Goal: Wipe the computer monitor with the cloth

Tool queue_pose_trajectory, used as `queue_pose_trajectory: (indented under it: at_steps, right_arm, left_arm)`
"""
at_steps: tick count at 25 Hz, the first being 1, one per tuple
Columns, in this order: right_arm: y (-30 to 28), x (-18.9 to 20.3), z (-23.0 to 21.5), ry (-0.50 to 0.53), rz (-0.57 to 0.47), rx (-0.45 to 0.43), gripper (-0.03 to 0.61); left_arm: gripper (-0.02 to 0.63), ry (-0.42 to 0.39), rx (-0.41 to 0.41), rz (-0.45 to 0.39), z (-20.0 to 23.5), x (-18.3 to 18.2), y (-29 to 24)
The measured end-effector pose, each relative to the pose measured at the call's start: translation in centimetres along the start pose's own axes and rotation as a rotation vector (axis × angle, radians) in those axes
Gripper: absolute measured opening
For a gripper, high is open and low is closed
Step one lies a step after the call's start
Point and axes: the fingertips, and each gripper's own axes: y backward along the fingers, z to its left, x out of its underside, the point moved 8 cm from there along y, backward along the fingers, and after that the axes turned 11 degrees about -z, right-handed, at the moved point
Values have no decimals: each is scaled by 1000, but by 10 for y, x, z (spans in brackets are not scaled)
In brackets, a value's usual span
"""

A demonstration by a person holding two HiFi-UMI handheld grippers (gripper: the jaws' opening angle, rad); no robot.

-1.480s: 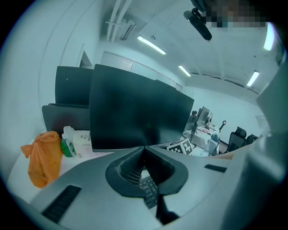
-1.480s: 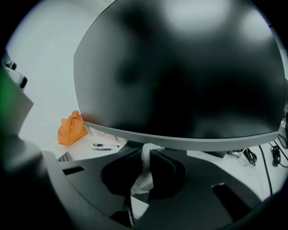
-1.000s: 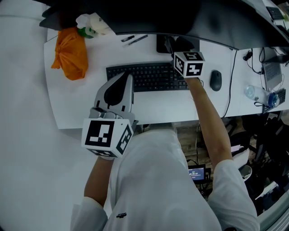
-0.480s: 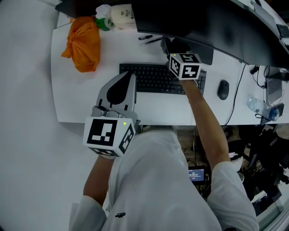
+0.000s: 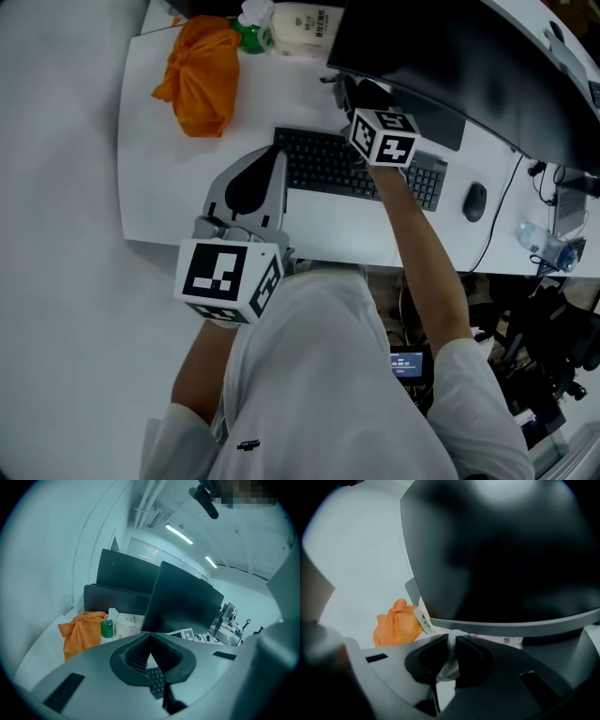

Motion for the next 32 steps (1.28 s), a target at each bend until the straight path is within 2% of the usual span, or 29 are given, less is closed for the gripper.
queue_pose_trajectory:
  at_steps: [5, 16, 22, 29, 32]
  right_arm:
    - [-11, 1, 19, -41, -9, -4, 38]
    - [-31, -1, 52, -248, -79, 52, 38]
    - [-31, -16, 65, -362, -180, 96, 37]
    - [-20, -39, 72, -563, -280, 173, 37]
    - [-14, -51, 77, -585, -304, 182, 37]
  left_arm:
    - [18, 6, -14, -8, 12, -2, 8]
    - [18, 10, -39, -21, 40, -5, 26]
    - [18, 7, -36, -31, 52, -10, 33]
    - [18, 6, -15, -45, 54, -15, 38]
    - [18, 6, -8, -57, 54, -18, 40]
